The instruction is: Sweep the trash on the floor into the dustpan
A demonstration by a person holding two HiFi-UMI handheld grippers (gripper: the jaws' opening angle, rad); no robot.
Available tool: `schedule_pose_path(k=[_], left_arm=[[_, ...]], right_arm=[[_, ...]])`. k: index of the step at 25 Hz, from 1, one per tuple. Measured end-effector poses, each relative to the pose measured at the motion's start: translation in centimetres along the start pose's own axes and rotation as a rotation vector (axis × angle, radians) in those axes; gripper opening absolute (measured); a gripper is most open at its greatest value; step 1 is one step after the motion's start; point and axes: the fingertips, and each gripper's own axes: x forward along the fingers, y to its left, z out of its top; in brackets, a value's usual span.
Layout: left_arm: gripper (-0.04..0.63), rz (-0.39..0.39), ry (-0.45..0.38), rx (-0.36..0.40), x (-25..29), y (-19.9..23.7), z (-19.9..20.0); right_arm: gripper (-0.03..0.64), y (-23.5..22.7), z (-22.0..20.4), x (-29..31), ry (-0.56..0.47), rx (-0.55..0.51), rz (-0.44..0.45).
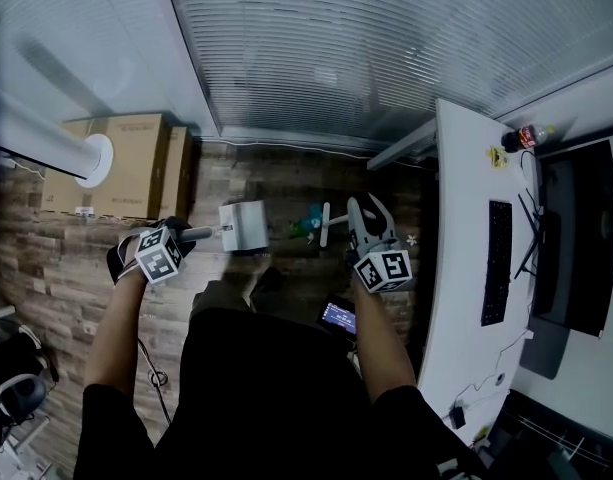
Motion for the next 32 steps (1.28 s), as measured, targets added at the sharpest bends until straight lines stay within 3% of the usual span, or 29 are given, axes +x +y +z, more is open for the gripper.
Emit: schedule_pose_path(k=[16,32], left_arm=[[0.083,0.0,-0.035,-0.016,-0.3,-0.8,-0.1],[0.081,-0.01,-0.04,-0.011,-0.3,-1.4,-0.7]], right_arm=[[0.103,9.1,-0.7,4.3,-0.037,0.088,0.06],[0.107,18.1,-0.9,5.7,-0.07,0.183,0.227]])
